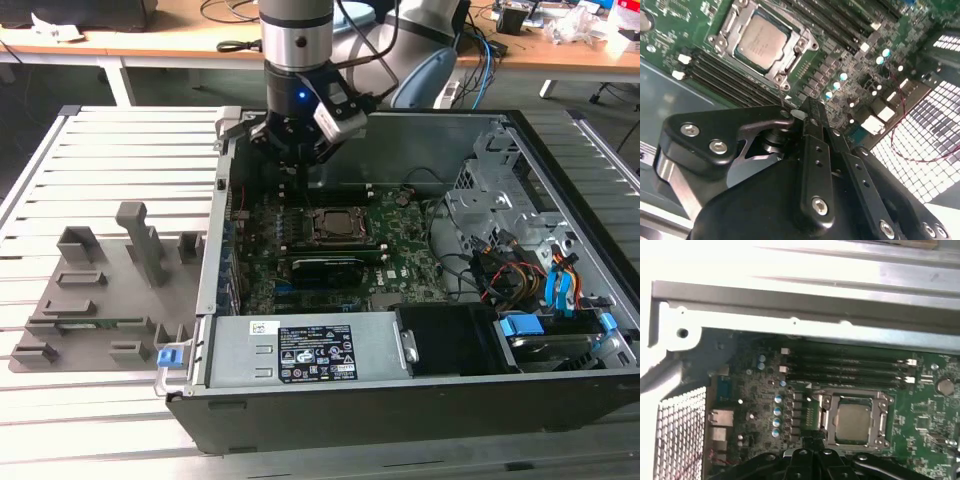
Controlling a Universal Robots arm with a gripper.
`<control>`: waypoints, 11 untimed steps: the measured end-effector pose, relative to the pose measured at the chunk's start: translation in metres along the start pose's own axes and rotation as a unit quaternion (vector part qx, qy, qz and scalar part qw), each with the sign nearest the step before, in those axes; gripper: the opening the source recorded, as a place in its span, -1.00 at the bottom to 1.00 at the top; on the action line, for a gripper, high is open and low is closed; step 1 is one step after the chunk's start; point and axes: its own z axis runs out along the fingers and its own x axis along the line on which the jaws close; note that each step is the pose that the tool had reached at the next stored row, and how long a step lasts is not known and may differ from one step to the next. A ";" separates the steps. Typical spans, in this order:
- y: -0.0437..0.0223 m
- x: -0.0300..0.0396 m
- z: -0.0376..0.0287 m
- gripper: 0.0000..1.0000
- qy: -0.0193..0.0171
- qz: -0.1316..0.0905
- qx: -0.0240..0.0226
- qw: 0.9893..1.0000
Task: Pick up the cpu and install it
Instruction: 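Install the first cpu locking lever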
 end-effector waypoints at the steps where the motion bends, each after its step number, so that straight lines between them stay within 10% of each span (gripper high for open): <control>1: 0.0029 0.0038 0.0029 -0.79 0.000 0.000 0.000 1.000; 11: 0.0232 0.0094 0.0178 -0.79 0.000 0.000 0.000 1.000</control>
